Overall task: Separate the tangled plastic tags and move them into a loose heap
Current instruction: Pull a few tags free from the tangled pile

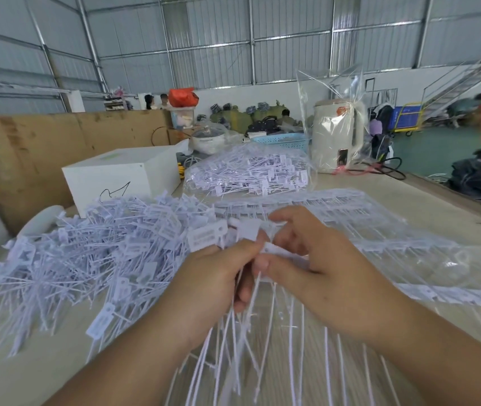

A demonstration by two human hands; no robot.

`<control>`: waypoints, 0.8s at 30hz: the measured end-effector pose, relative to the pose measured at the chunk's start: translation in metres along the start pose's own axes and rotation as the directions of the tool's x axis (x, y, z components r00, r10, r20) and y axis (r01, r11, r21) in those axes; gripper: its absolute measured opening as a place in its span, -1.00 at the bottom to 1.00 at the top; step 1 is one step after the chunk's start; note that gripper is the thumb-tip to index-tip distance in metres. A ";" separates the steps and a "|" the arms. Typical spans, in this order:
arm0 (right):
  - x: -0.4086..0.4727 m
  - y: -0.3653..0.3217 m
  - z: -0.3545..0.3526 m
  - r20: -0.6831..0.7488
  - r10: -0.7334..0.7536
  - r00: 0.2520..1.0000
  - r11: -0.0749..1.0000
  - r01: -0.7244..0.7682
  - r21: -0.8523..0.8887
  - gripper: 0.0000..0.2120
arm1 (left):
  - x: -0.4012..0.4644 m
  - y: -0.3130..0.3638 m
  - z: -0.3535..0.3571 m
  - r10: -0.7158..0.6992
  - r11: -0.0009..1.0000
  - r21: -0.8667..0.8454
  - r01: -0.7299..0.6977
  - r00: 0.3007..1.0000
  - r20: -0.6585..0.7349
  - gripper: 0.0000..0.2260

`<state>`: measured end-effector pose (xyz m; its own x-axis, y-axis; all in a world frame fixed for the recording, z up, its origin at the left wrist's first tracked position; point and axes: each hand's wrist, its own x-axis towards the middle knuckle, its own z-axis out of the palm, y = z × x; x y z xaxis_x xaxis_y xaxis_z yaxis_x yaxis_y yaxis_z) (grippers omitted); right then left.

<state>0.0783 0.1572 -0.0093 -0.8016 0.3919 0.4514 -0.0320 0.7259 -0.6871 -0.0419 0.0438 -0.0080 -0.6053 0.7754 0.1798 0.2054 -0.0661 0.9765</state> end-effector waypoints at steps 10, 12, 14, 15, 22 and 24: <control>0.001 0.000 -0.008 0.361 -0.044 0.932 0.989 -0.012 0.150 -0.84 | 0.003 -0.003 -0.002 0.160 0.987 -0.006 -0.160 0.985 0.067 -0.82; 0.002 -0.002 -0.009 0.358 -0.062 0.932 0.984 -0.003 0.178 -0.81 | 0.004 -0.004 0.001 0.189 0.981 -0.039 -0.188 0.981 0.045 -0.89; 0.003 -0.001 -0.008 0.324 -0.056 0.944 0.984 -0.003 0.178 -0.81 | 0.005 -0.003 0.002 0.186 0.980 -0.073 -0.184 0.982 0.030 -0.83; 0.003 0.000 -0.007 0.304 -0.041 0.952 0.986 -0.011 0.168 -0.81 | 0.005 -0.002 0.002 0.175 0.982 -0.076 -0.173 0.984 0.023 -0.79; 0.002 -0.004 -0.009 0.360 -0.024 0.932 0.988 -0.033 0.150 -0.80 | 0.006 -0.002 0.000 0.120 0.992 -0.043 -0.118 0.992 0.045 -0.74; 0.001 -0.005 -0.007 0.368 0.003 0.930 0.995 -0.041 0.095 -0.80 | 0.005 -0.002 0.001 0.105 0.993 -0.053 -0.103 0.994 0.039 -0.73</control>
<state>0.0816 0.1580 -0.0015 -0.9651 0.1586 0.2083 -0.0560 0.6520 -0.7562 -0.0445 0.0490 -0.0090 -0.5500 0.7881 0.2766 0.2258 -0.1785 0.9577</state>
